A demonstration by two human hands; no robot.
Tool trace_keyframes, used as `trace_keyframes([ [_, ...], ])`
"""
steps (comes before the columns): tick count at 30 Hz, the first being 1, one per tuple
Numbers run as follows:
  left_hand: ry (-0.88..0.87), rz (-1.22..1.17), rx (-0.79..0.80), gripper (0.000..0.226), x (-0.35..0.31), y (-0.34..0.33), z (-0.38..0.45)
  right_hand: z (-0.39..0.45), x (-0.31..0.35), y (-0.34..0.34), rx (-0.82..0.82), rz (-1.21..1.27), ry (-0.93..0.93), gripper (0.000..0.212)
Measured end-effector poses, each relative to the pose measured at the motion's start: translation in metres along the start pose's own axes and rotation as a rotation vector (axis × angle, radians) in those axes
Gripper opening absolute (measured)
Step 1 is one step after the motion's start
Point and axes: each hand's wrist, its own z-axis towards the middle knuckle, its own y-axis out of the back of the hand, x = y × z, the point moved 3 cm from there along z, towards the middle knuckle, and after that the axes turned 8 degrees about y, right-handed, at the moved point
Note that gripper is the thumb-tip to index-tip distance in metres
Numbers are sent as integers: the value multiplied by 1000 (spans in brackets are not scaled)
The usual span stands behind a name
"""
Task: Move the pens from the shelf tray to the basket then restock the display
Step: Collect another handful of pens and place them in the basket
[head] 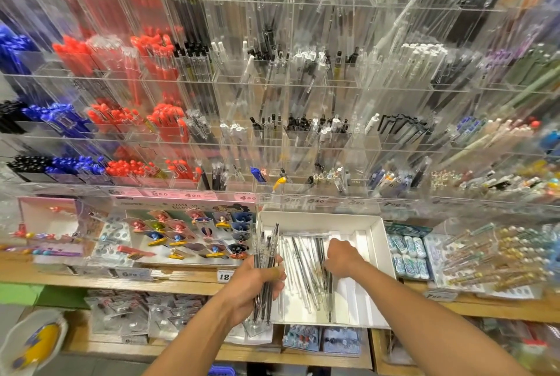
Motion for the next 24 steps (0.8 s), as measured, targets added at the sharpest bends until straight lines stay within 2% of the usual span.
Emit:
trace_keyframes([
  [2,4,-46,-4,26,0,1,1,-9,-1,18,-13,107,3,28],
  [4,7,-80,-10,27,-1,1,1,-25,-6,39,-108,288,-13,26],
  [7,17,-105,-62,32,-1,-1,2,-56,-15,59,-303,802,7,22],
  [9,32,-130,-94,44,-1,-4,2,-77,-11,59,-298,1048,43,17],
  [11,42,-156,-89,54,-2,-9,0,-93,1,45,-194,1158,93,17],
  [14,37,-193,-90,68,-3,-19,0,-110,27,11,-8,1234,167,21],
  [16,39,-216,-70,68,-2,-26,1,-119,41,-9,59,1234,192,24],
  [20,50,-232,-61,43,1,-30,2,-125,59,-23,43,1192,239,25],
  [24,41,-250,-94,19,-2,-30,5,-125,65,-25,-4,1028,277,24],
])
